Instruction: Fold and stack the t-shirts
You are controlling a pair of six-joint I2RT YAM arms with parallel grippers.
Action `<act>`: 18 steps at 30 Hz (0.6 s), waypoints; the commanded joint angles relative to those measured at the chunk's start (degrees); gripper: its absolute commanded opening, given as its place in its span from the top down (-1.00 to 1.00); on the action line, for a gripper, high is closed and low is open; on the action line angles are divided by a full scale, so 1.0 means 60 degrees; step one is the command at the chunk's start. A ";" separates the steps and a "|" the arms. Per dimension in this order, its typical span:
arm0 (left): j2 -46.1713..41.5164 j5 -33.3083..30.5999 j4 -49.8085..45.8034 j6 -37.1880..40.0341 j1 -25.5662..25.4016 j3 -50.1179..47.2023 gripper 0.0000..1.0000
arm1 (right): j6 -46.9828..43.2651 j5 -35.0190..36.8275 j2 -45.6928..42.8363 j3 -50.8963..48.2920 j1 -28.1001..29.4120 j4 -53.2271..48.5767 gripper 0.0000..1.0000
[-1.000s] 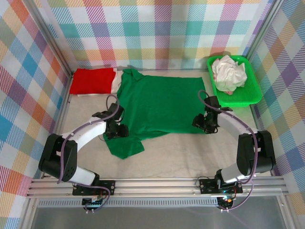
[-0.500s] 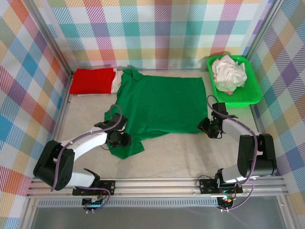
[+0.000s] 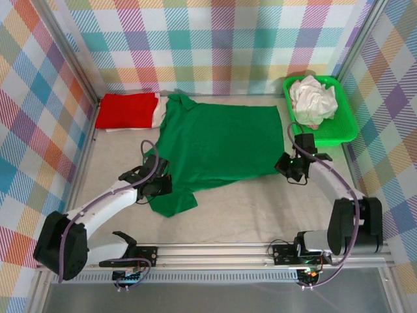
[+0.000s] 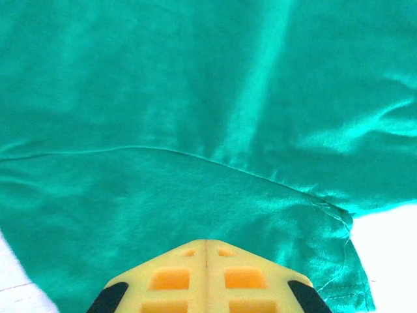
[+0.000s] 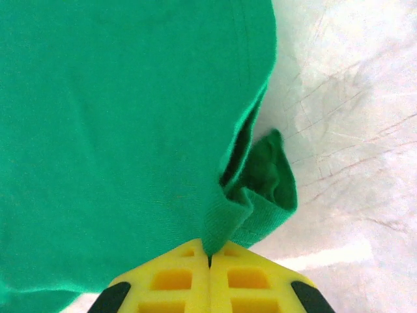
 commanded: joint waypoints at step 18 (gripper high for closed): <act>0.0266 -0.0375 -0.0416 0.0463 0.0556 0.0658 1.00 | -0.0796 -0.0006 0.3897 0.4719 0.0027 -0.1404 0.21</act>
